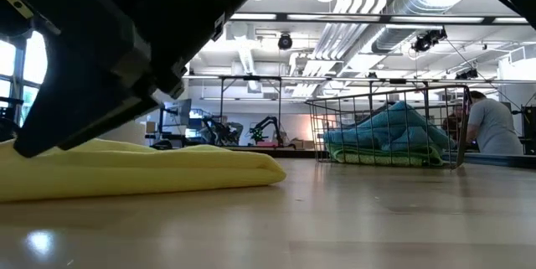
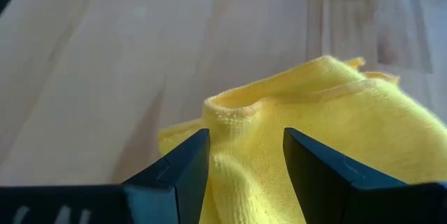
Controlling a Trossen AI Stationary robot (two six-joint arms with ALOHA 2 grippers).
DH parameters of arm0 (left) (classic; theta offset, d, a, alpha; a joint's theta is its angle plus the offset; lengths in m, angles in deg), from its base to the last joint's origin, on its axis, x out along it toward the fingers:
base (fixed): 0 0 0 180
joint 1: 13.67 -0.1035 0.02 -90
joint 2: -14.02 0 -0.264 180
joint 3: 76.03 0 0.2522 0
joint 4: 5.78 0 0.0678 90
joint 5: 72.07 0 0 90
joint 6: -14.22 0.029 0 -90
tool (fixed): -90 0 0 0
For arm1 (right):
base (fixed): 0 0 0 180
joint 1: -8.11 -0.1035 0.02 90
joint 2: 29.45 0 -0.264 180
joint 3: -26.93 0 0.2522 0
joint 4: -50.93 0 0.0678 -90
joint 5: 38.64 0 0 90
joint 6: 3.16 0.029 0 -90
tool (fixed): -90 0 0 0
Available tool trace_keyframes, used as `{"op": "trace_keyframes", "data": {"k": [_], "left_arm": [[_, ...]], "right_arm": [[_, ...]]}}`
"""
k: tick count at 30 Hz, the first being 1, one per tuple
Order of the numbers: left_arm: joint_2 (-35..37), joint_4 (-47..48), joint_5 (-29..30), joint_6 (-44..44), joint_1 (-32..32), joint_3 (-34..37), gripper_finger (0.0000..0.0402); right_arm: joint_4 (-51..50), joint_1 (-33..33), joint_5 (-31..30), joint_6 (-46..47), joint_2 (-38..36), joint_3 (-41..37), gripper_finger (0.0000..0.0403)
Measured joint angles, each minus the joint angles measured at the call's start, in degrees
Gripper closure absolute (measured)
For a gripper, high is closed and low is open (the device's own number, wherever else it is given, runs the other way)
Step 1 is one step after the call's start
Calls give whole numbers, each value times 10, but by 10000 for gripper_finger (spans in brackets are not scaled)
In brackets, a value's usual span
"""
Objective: Fold microfiber towels
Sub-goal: Fold the yellow microfiber towel
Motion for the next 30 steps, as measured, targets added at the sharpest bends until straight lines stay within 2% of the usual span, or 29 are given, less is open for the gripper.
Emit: {"op": "trace_keyframes", "data": {"k": [7, 10, 14, 19, 21, 25, 30], "left_arm": [[0, 10, 1, 0, 0, 0, 273], [0, 10, 2, 0, 0, 0, 273], [0, 10, 2, 0, 0, 0, 273], [0, 11, 3, 0, 0, 0, 273], [0, 11, 3, 0, 0, 0, 273], [0, 11, 3, 0, 0, 0, 273], [0, 16, 3, 0, 0, 0, 273]], "right_arm": [[29, -1, 5, 0, 14, 0, 227], [32, -1, -8, 0, 15, 0, 241], [32, -1, -23, 0, 15, 0, 289], [27, -1, -30, 0, 15, 0, 378], [27, -1, -28, -4, 13, 0, 395], [26, -4, -22, 5, 3, 0, 387], [27, -14, 8, 15, -12, 2, 399]]}}
